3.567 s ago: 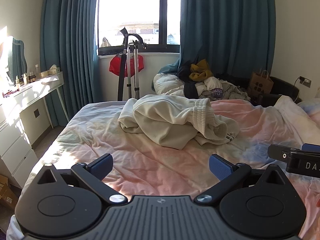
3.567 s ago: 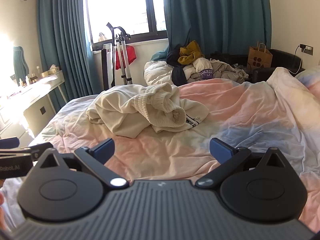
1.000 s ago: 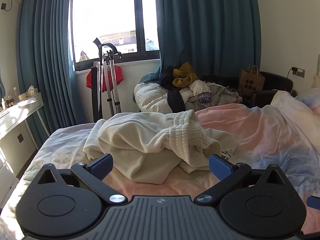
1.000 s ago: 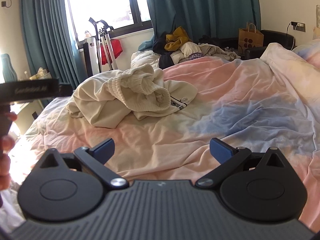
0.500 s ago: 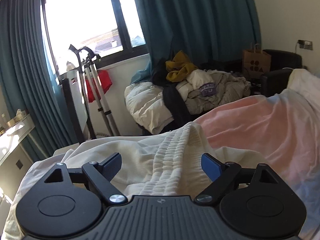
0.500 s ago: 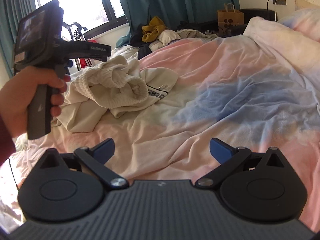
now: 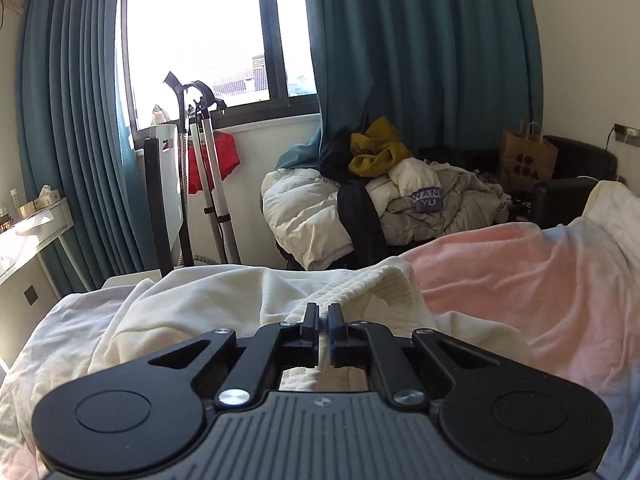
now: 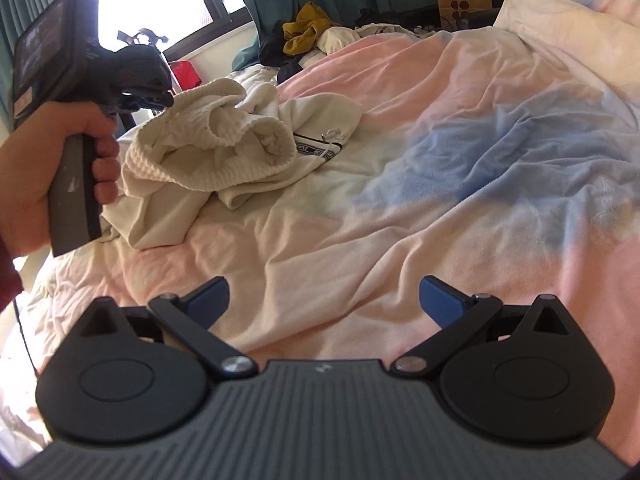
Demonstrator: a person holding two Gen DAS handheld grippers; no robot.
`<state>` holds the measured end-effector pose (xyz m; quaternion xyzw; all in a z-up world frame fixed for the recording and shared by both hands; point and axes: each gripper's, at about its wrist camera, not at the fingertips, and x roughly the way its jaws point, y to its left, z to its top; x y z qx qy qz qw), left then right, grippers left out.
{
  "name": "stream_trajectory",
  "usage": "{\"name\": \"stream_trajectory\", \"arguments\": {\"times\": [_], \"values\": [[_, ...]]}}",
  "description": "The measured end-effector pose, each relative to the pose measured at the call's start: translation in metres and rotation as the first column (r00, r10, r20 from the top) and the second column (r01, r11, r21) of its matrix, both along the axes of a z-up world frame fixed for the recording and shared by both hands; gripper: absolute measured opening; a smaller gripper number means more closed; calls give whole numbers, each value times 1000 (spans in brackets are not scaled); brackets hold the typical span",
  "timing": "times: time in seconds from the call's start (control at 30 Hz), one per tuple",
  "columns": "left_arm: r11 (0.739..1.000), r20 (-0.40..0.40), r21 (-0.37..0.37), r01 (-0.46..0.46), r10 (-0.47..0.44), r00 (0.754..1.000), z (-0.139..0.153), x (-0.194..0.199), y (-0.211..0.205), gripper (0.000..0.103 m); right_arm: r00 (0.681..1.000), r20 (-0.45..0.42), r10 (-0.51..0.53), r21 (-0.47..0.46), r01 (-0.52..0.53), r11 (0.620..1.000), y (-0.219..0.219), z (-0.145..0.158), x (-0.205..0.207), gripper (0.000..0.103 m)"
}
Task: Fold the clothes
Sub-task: 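Grasp the ribbed cuff of the cream pants with the left gripper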
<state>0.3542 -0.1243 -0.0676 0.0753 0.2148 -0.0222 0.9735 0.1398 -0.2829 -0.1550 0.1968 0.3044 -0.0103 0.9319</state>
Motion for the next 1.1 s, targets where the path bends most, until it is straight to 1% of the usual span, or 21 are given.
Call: {"name": "stream_trajectory", "arguments": {"times": [0.13, 0.2, 0.27, 0.3, 0.37, 0.4, 0.43, 0.53, 0.63, 0.67, 0.7, 0.73, 0.77, 0.8, 0.83, 0.87, 0.9, 0.93, 0.97, 1.1], "values": [[999, -15, -18, 27, -27, 1000, 13, -17, 13, 6, 999, 44, 14, 32, -15, 999, 2, 18, -18, 103], [999, -24, -29, 43, -44, 999, 17, -18, 17, 12, 997, 74, 22, 9, -23, 1000, 6, 27, -26, 103], [998, -18, -31, 51, -51, 999, 20, -16, 18, 30, 994, 106, 23, -15, -22, 1000, 9, 34, -32, 103], [998, -10, -28, 50, -50, 999, 20, -14, 18, 34, 993, 114, 26, -30, -22, 999, 11, 35, -32, 103], [996, -23, -14, 90, -90, 996, 19, -6, 12, 62, 995, 97, 35, -52, -30, 998, 13, 32, -28, 103], [992, -37, 4, 128, -128, 991, 16, -1, 7, 66, 996, 83, 38, -53, -34, 998, 14, 29, -25, 103], [988, -42, 41, 152, -150, 988, 11, 5, 0, 70, 997, 72, 39, -34, -37, 999, 12, 26, -23, 103], [974, -71, 145, 173, -164, 984, -9, 26, -24, 71, 998, 48, 39, 9, -40, 999, 10, 16, -15, 103], [968, -142, 196, 159, -133, 981, -31, 53, -39, 71, 999, 24, 41, 40, -42, 998, 8, 5, -8, 103], [965, -142, 209, 157, -129, 981, -35, 60, -40, 71, 999, 16, 43, 48, -44, 998, 8, 1, -5, 103], [963, -143, 222, 155, -125, 982, -39, 66, -42, 71, 999, 12, 44, 54, -45, 998, 8, -2, -3, 103], [964, -138, 223, 147, -118, 983, -39, 71, -42, 60, 999, 8, 45, 59, -45, 997, 8, -5, -1, 103], [972, -133, 191, 138, -114, 985, -36, 71, -39, 42, 999, 2, 43, 63, -43, 997, 7, -8, 1, 103], [979, -129, 158, 129, -108, 986, -33, 70, -37, 42, 999, -3, 40, 70, -40, 997, 7, -10, 2, 103], [984, -111, 135, 118, -104, 988, -27, 64, -34, 39, 999, 0, 37, 89, -37, 995, 6, -12, 4, 103], [988, -92, 112, 108, -98, 991, -21, 58, -31, 28, 999, 2, 34, 108, -34, 994, 5, -15, 5, 103], [989, -64, 111, 97, -90, 994, -15, 49, -28, 7, 999, 4, 32, 126, -32, 991, 4, -17, 6, 103], [990, -37, 109, 86, -82, 996, -8, 40, -24, 7, 999, 6, 32, 139, -33, 990, 4, -17, 8, 103], [995, -21, 72, 71, -70, 997, -1, 30, -15, 6, 999, 10, 36, 143, -37, 989, 5, -17, 9, 103], [999, 56, -10, 32, -32, 998, 32, -25, 27, 6, 999, 40, 31, 106, -35, 994, 4, -10, 2, 103]]}}
